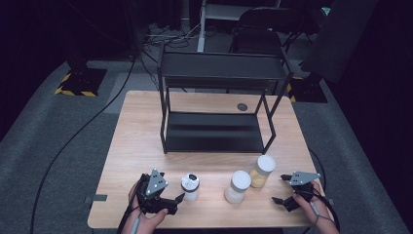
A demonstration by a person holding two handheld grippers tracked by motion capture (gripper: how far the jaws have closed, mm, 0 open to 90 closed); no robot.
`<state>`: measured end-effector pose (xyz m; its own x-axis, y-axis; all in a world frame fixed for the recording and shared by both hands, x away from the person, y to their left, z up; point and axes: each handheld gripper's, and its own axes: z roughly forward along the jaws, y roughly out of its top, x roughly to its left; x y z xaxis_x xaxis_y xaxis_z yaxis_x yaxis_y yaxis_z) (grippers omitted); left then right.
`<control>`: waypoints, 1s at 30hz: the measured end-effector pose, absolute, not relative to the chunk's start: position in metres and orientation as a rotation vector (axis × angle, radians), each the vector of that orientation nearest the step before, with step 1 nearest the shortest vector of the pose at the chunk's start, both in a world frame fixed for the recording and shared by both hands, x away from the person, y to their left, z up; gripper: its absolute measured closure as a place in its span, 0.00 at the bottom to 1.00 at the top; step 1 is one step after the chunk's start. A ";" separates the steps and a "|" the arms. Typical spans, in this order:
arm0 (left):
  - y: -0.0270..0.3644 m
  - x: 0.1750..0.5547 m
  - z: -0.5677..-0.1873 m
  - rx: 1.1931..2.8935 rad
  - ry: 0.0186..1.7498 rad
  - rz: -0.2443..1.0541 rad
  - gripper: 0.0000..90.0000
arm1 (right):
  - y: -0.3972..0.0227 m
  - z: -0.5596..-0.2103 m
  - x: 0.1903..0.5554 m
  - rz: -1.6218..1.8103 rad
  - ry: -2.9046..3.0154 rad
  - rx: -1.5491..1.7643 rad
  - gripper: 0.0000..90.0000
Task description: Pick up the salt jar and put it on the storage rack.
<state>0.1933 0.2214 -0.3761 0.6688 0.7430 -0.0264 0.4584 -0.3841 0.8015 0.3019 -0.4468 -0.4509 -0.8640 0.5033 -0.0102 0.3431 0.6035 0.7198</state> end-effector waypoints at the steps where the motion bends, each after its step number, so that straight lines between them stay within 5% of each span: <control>1: 0.220 0.193 -0.376 2.039 0.928 0.431 0.06 | -0.447 -0.451 0.302 1.108 2.618 0.700 0.00; 30: 0.190 0.212 -0.402 1.967 0.897 0.400 0.06 | -0.447 -0.451 0.302 1.109 2.618 0.701 0.00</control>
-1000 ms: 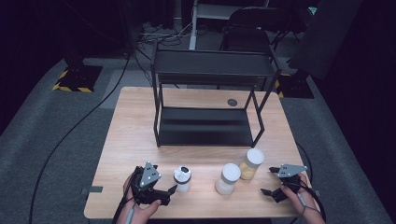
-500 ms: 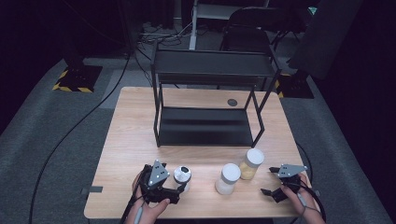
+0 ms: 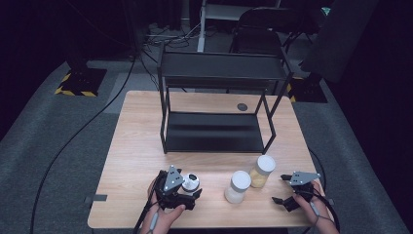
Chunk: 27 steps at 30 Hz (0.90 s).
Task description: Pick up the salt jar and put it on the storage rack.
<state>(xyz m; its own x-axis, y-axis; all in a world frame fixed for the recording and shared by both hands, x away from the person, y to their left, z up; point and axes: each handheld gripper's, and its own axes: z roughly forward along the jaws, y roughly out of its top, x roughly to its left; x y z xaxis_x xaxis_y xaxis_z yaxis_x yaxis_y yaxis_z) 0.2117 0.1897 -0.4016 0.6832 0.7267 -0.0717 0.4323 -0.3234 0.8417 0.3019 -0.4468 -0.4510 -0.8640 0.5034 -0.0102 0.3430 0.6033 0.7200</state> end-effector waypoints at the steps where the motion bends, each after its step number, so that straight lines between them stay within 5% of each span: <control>1: 0.189 0.212 -0.403 1.965 0.901 0.402 0.06 | -0.447 -0.451 0.302 1.109 2.618 0.701 0.00; 18: 0.179 0.219 -0.428 1.995 0.916 0.416 0.10 | -0.447 -0.451 0.302 1.109 2.618 0.701 0.00; 27: 0.175 0.223 -0.436 2.031 0.904 0.406 0.21 | -0.447 -0.451 0.302 1.109 2.618 0.700 0.00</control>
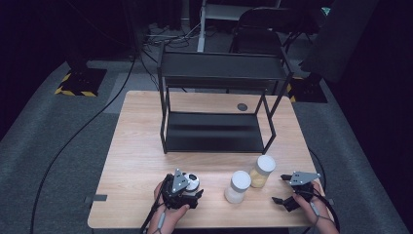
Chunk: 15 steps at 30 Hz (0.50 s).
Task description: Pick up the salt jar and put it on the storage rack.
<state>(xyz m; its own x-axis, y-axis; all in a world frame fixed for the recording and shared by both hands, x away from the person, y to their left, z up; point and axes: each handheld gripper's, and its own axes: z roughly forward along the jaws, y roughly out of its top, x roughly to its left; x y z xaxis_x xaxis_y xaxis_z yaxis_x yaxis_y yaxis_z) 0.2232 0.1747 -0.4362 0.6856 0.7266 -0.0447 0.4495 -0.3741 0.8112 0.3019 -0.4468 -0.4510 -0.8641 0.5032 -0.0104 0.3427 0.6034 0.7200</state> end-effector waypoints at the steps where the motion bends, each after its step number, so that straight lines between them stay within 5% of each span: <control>1: 0.175 0.223 -0.437 2.035 0.896 0.406 0.27 | -0.447 -0.451 0.302 1.109 2.618 0.701 0.00; 15: 0.169 0.223 -0.432 2.065 0.909 0.420 0.34 | -0.447 -0.451 0.302 1.108 2.618 0.701 0.00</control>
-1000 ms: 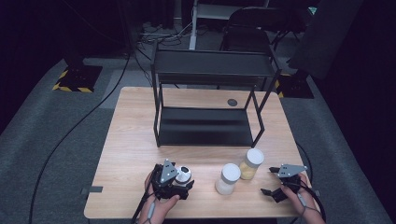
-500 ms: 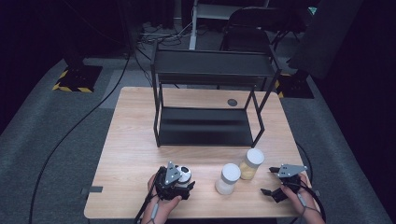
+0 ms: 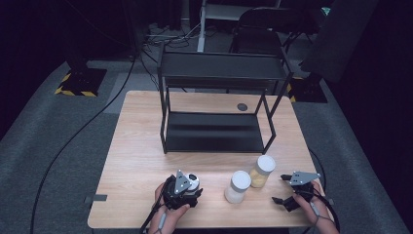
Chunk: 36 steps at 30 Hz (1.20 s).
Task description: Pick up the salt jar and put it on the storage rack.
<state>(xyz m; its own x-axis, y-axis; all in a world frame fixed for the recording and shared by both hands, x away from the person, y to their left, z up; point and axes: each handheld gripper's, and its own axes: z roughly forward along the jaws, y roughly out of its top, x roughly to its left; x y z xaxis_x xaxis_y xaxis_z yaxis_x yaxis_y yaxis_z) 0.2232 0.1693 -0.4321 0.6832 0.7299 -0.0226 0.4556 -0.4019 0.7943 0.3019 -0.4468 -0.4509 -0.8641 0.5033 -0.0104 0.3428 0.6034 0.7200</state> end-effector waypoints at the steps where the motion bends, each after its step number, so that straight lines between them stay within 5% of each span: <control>1: 0.170 0.224 -0.431 2.062 0.918 0.407 0.34 | -0.447 -0.451 0.302 1.109 2.618 0.701 0.00; 36: 0.181 0.271 -0.367 2.060 0.859 0.439 0.34 | -0.447 -0.451 0.302 1.109 2.618 0.701 0.00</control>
<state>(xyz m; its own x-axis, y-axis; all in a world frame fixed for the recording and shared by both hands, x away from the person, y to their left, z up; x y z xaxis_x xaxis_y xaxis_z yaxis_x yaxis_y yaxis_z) 0.2712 0.1809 -0.3674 0.7038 0.7104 0.0000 0.4161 -0.4123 0.8105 0.3019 -0.4468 -0.4510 -0.8640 0.5034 -0.0102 0.3430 0.6032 0.7201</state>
